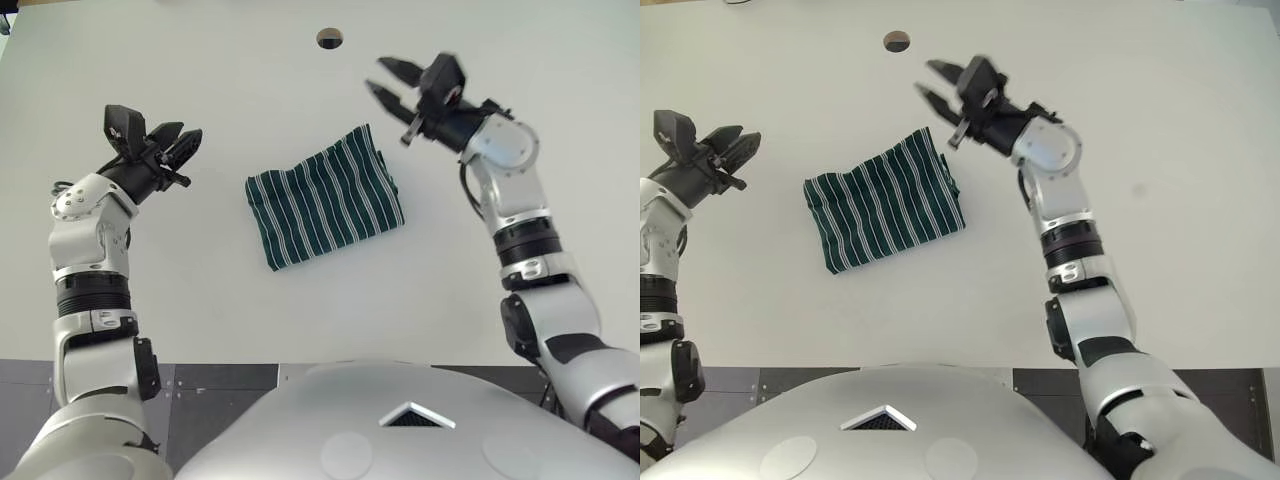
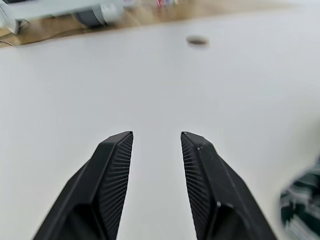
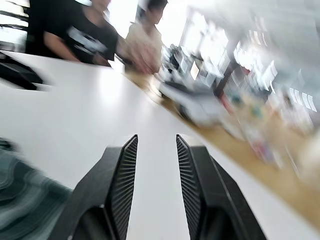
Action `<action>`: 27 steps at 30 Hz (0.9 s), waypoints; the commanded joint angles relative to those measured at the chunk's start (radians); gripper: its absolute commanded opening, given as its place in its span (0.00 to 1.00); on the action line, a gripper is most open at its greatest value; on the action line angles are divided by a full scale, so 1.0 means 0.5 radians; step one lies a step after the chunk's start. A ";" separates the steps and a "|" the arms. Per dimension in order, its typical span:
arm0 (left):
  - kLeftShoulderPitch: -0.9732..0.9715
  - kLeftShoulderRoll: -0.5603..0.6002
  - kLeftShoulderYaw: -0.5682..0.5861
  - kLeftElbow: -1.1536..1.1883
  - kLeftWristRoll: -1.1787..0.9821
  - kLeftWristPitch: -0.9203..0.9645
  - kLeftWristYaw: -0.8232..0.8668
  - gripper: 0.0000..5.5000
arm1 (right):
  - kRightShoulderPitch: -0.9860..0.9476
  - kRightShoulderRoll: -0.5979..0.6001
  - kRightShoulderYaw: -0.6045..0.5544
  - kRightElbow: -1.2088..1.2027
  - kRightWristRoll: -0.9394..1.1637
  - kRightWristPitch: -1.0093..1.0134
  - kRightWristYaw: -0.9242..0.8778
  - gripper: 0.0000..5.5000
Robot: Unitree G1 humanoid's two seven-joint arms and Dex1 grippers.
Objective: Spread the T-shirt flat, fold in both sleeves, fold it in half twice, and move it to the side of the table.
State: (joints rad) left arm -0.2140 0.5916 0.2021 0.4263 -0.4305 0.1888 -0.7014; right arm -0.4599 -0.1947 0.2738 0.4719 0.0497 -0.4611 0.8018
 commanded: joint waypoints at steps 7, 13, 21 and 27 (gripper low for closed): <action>0.218 -0.546 0.403 -0.896 -0.490 -0.191 0.303 0.32 | -0.154 -0.097 0.596 0.561 -1.171 -0.051 -0.475 0.26; 0.140 -0.942 0.183 -1.136 -0.296 -0.531 0.510 0.32 | -0.476 -1.157 0.166 0.977 -1.069 0.432 -0.361 0.26; -0.315 -1.145 0.181 -0.680 -0.006 -0.933 0.843 0.32 | -0.736 -1.502 -0.092 1.349 -0.898 0.347 -0.605 0.26; -0.686 -1.115 0.190 -0.448 0.395 -0.896 1.430 0.32 | -0.910 -0.291 -0.709 0.930 0.165 -0.163 -0.930 0.26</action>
State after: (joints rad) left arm -0.4983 0.0098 0.3082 0.1580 -0.3398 -0.2639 -0.0817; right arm -0.8591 -0.5071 0.0262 1.0068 -0.0597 -0.5456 0.3256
